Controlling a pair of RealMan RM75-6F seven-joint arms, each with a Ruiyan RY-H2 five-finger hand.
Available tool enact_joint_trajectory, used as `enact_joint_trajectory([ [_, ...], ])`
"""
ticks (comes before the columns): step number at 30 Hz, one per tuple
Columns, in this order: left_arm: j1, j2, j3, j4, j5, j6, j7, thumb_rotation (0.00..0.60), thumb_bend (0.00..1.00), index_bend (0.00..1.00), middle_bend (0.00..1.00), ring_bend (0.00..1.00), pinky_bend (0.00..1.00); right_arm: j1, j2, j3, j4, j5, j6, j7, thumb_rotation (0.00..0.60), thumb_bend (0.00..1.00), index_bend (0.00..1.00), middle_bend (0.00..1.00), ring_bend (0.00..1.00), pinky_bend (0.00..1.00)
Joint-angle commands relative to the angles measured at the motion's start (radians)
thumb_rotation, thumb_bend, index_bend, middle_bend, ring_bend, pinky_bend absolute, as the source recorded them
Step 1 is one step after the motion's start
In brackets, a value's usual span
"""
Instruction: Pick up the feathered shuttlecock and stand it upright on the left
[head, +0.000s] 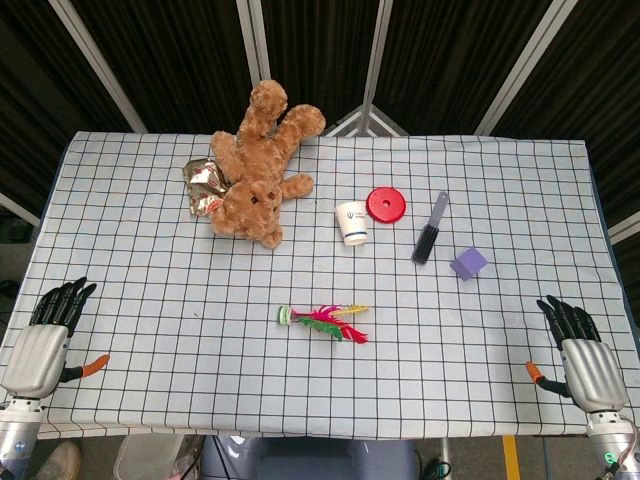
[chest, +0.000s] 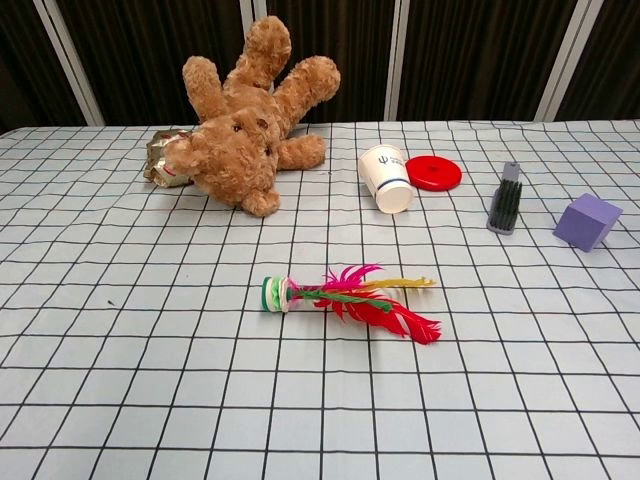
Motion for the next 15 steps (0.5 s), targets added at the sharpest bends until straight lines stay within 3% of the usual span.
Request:
enact_joint_trajectory([
  [1,0.000,-0.001,0.000,0.002,0.001,0.001,0.000,0.600,0.09,0.00,0.00,0.00,0.00,0.000,0.000,-0.001,-0.001,-0.001,0.000,0.000,0.600,0.34,0.00,0.00,0.00,0.00],
  [15,-0.034,0.009,-0.002,0.041,0.047,-0.025,0.017,0.600,0.09,0.00,0.00,0.00,0.00,-0.001,0.002,-0.002,-0.006,0.002,-0.002,-0.001,0.600,0.34,0.00,0.00,0.00,0.00],
])
